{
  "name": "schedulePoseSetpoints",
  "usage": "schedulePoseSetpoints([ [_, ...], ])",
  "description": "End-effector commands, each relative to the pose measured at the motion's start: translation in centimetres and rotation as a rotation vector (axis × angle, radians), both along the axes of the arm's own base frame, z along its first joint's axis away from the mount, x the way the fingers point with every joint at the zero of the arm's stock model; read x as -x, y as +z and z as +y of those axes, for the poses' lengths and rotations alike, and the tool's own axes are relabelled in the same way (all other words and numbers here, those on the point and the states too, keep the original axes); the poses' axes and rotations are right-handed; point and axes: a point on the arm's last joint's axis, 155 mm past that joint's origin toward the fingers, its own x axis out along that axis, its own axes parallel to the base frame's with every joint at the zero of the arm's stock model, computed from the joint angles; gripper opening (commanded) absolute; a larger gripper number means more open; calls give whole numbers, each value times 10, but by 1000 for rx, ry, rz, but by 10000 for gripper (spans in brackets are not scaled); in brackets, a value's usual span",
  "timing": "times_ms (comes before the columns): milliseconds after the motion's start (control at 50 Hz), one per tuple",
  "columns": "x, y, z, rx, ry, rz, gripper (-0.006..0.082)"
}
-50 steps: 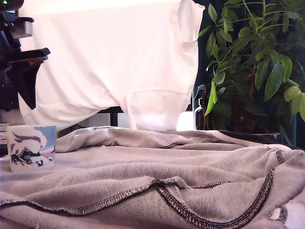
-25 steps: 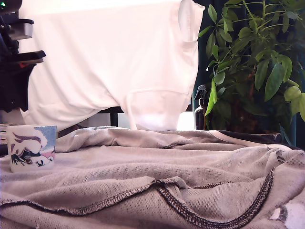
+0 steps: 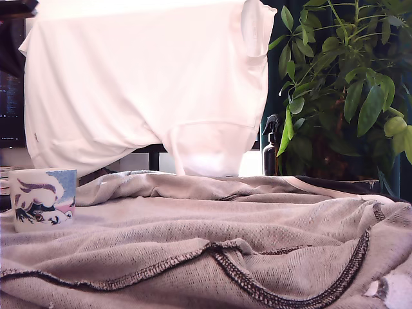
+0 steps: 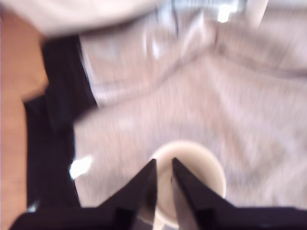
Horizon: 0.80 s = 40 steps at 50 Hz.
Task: Pick the grey coffee capsule and place it inside the blue coffee cup
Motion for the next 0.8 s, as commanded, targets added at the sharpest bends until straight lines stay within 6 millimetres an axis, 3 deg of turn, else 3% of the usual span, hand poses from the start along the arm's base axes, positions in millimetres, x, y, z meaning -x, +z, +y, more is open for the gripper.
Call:
schedulePoseSetpoints([
  [0,5,-11,5,-4,7,-21,-23],
  [420,24,15,28,-18,52,-382,-23],
  [780,31,15,27,-3,48,-424,-23],
])
